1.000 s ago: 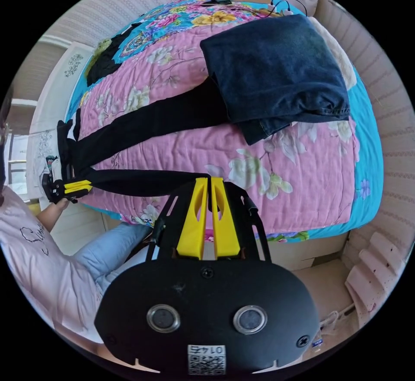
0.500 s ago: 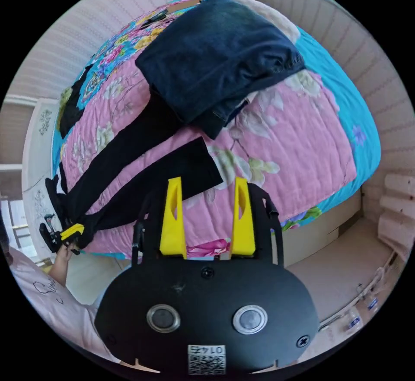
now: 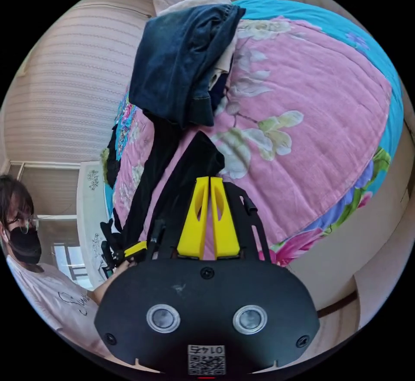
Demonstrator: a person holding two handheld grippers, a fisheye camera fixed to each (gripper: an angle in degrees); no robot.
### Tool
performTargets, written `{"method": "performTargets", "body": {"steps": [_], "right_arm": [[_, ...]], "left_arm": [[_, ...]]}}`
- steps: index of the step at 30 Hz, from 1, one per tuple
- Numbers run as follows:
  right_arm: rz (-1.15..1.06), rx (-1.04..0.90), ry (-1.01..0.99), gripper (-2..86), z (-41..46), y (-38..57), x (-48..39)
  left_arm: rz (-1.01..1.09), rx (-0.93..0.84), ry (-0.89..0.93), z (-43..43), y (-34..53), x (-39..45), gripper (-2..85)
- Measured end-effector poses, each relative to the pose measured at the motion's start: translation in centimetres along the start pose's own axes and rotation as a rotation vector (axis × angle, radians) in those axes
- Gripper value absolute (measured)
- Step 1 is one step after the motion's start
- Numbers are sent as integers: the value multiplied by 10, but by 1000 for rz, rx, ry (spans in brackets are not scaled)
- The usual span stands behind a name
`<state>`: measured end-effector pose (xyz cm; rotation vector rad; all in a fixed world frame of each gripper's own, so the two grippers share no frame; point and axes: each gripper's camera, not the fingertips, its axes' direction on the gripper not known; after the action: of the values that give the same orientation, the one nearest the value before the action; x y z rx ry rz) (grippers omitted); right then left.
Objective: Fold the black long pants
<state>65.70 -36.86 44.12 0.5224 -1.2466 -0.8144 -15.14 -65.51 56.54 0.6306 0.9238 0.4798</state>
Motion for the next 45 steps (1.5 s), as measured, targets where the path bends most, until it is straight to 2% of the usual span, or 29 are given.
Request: {"method": "performTargets", "body": {"steps": [3, 7, 12, 14, 18, 22, 24, 26, 29, 31, 34, 38, 41, 43, 45], "right_arm": [[-49, -25, 16, 2, -21, 0, 4], [-68, -120, 77, 0, -27, 3, 20], [29, -199, 84, 0, 5, 8, 58], [50, -187, 82, 0, 10, 14, 67], [55, -142, 71, 0, 8, 21, 75], [32, -127, 171, 0, 4, 19, 75], [30, -80, 216, 2, -6, 19, 76], [-15, -62, 179, 7, -11, 19, 73], [-122, -89, 224, 24, 1, 18, 53], [-198, -98, 284, 67, 18, 16, 37], [-233, -98, 320, 131, 40, 10, 30], [-233, -130, 377, 154, 71, 2, 41], [-289, -144, 447, 108, 82, 5, 36], [-420, -186, 443, 33, 82, 10, 23], [-487, -204, 468, 23, 78, 9, 13]], "left_arm": [[-5, 23, 17, -5, 3, 4, -1], [29, 39, -25, -24, 0, 17, -9], [119, 38, -137, -15, 2, 28, -10], [65, 42, -96, -18, 4, 26, -9], [-77, 176, 54, -55, 26, 10, -9], [-170, 233, -35, -89, 67, 11, -7], [-202, 220, -13, -95, 90, 18, -3], [-196, 196, 12, -96, 109, 35, 8], [-125, 144, -68, -89, 129, 74, 45], [-96, 123, -162, -74, 138, 97, 57], [-116, 84, -223, -53, 145, 110, 62], [-54, 108, -315, -40, 156, 130, 59], [-33, 151, -336, -38, 168, 142, 28], [-48, 201, -303, -47, 180, 147, -2], [-47, 226, -275, -55, 188, 150, -7]]}}
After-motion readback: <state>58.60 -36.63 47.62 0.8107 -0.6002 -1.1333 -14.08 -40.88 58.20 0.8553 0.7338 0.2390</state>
